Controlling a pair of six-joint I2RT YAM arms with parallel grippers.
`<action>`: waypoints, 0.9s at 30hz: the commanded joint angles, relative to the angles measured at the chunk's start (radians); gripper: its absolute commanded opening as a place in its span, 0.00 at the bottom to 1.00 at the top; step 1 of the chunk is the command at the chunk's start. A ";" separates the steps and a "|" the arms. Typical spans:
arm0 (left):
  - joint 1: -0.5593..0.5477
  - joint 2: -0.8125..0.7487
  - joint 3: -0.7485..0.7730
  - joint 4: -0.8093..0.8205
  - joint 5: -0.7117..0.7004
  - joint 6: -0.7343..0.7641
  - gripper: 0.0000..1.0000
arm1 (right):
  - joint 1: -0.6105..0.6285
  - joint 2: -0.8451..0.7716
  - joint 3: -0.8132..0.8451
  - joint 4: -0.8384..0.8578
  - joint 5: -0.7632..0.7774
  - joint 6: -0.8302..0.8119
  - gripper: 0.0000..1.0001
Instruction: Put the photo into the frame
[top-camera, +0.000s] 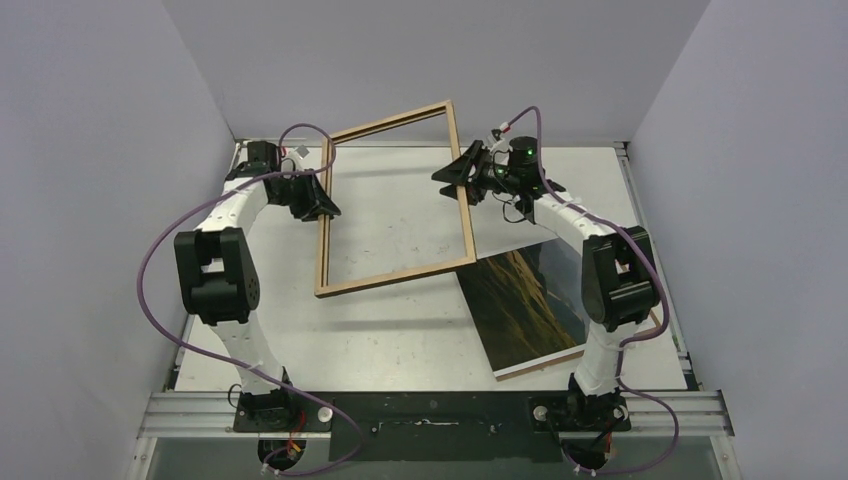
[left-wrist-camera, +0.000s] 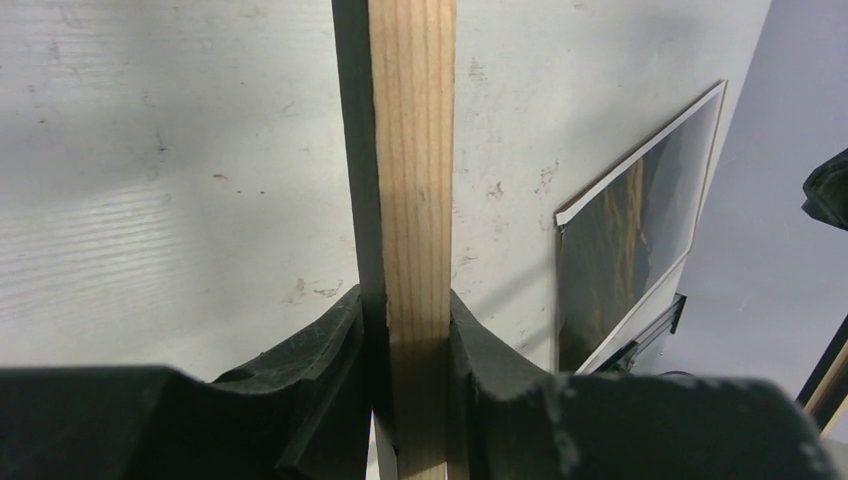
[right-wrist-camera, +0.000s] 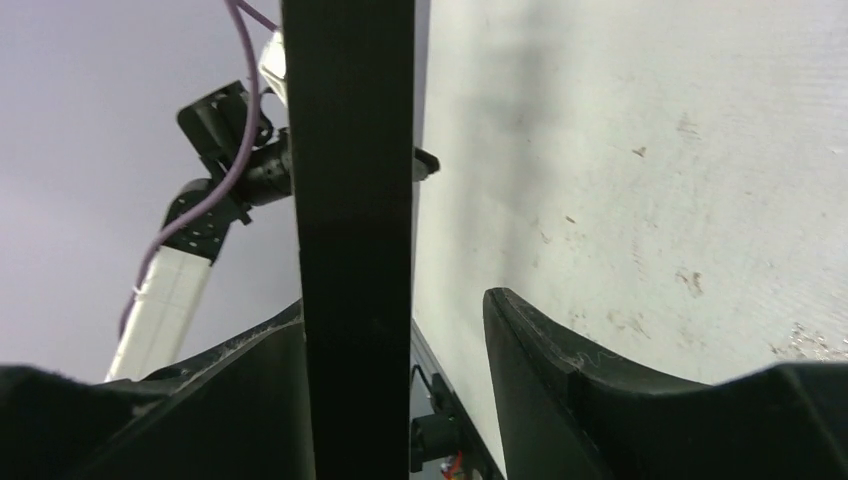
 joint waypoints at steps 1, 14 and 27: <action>0.025 -0.003 0.070 -0.031 0.062 0.062 0.00 | 0.010 -0.002 0.022 -0.092 0.034 -0.144 0.53; 0.076 0.046 0.090 -0.076 0.064 0.103 0.00 | 0.031 0.062 -0.034 0.029 0.067 -0.107 0.39; 0.107 0.087 0.073 -0.094 -0.201 0.150 0.00 | 0.124 0.163 -0.011 -0.161 0.220 -0.350 0.34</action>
